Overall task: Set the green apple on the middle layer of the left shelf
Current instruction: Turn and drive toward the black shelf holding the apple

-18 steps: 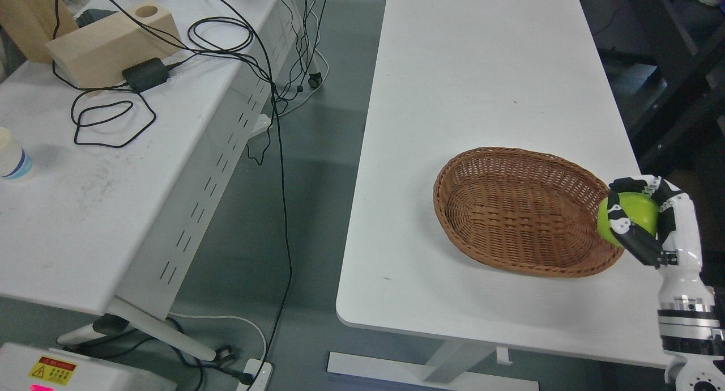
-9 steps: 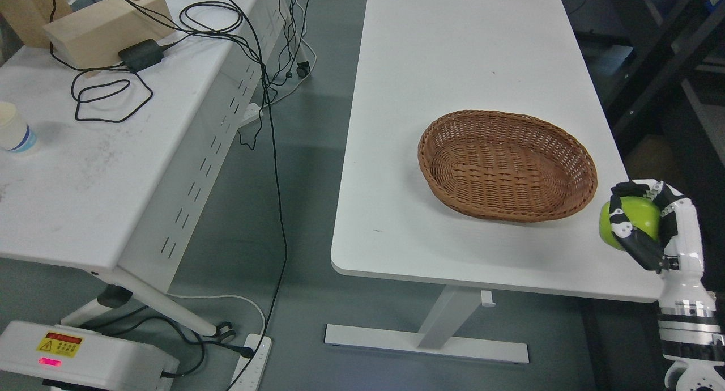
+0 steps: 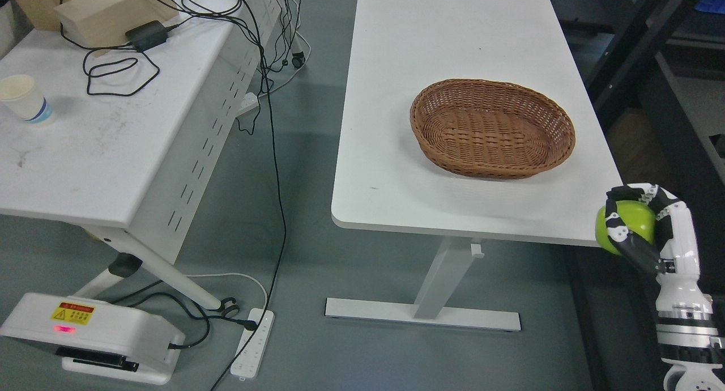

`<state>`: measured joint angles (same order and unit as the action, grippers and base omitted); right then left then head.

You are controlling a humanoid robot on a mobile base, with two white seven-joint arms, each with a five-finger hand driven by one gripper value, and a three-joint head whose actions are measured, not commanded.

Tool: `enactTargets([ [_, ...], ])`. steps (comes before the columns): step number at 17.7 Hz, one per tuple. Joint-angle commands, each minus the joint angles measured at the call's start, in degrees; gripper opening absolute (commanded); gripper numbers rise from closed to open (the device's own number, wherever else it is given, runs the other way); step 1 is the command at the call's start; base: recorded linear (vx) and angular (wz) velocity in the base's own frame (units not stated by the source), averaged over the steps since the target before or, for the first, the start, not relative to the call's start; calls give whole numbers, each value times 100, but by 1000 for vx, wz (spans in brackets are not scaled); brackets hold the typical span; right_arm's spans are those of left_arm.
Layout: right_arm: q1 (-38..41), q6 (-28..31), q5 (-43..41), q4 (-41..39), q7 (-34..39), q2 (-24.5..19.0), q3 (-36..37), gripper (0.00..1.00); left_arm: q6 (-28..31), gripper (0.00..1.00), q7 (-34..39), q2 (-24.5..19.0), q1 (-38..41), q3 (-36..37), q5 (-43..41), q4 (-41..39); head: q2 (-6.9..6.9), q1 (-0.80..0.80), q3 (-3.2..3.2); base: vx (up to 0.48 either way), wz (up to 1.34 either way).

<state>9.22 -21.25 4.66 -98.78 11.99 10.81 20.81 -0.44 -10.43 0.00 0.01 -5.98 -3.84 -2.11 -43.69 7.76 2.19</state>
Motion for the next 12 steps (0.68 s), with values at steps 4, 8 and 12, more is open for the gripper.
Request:
enactTargets([
  [4, 80, -2, 0, 0, 119, -26, -7, 5, 0, 100, -3, -100, -124, 0, -3, 0, 0, 0, 0, -137, -100],
  [8, 98, -2, 0, 0, 128, -26, -7, 5, 0, 100, -3, -100, -124, 0, -3, 0, 0, 0, 0, -162, -195],
  [12, 142, -2, 0, 0, 128, -26, -16, 5, 0, 100, -3, -100, -124, 0, -3, 0, 0, 0, 0, -195, -151],
])
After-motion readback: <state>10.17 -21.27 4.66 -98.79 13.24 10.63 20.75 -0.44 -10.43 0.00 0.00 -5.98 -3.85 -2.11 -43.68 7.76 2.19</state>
